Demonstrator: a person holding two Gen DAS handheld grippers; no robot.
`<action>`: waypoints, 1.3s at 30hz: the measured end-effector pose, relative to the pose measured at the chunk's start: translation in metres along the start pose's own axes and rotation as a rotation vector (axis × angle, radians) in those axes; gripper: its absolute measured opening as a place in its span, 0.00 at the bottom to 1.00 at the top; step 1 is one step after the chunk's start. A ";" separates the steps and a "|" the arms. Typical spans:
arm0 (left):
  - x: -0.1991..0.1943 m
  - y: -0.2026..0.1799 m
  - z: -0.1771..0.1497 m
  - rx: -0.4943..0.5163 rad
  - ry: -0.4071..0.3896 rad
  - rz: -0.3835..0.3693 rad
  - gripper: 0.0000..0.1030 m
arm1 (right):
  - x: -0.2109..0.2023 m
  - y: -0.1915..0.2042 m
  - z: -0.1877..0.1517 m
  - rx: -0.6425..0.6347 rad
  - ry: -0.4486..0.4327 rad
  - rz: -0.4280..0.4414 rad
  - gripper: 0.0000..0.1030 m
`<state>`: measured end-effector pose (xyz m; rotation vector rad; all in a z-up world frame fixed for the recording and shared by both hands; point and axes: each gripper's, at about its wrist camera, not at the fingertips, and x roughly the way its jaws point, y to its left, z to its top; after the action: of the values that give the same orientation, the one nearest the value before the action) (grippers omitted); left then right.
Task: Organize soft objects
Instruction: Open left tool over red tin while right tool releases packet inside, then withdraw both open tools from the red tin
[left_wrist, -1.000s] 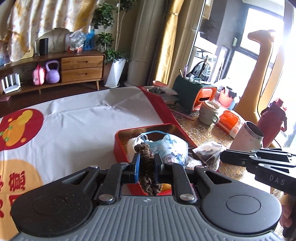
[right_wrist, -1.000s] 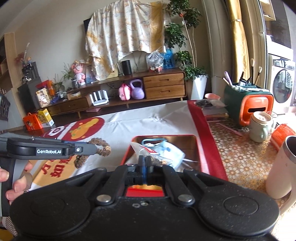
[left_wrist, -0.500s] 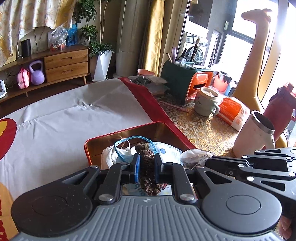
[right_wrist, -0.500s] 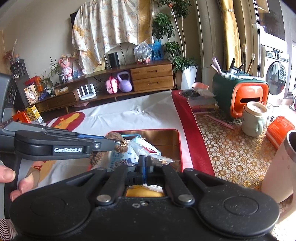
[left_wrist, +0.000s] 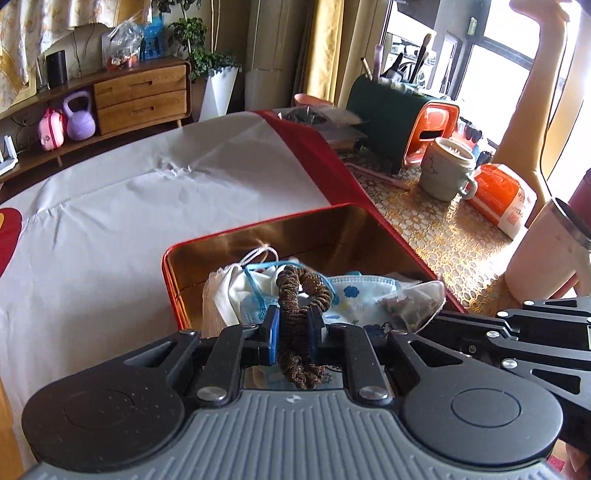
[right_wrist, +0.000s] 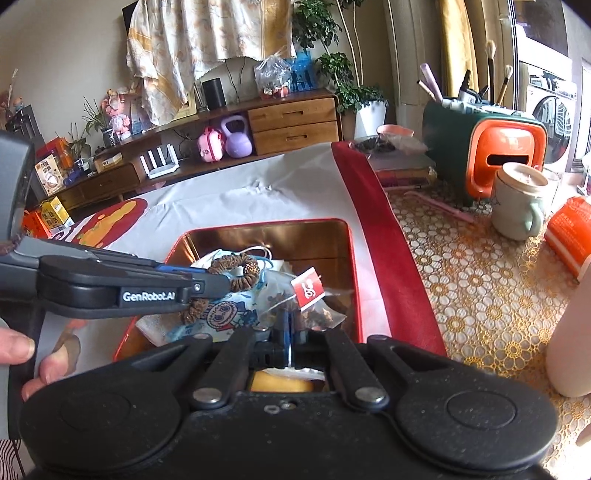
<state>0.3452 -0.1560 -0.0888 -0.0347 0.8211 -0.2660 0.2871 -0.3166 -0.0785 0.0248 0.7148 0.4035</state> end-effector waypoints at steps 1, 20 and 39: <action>0.003 0.001 -0.001 -0.002 0.009 0.002 0.15 | 0.002 0.001 -0.001 -0.001 0.003 0.000 0.02; -0.022 0.003 -0.010 -0.016 0.004 0.017 0.27 | -0.018 0.016 -0.007 -0.025 0.046 -0.021 0.34; -0.109 0.004 -0.035 -0.011 -0.129 -0.005 0.80 | -0.083 0.036 -0.010 -0.002 -0.081 -0.004 0.61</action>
<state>0.2495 -0.1222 -0.0352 -0.0638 0.6942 -0.2611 0.2114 -0.3151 -0.0279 0.0371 0.6345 0.3969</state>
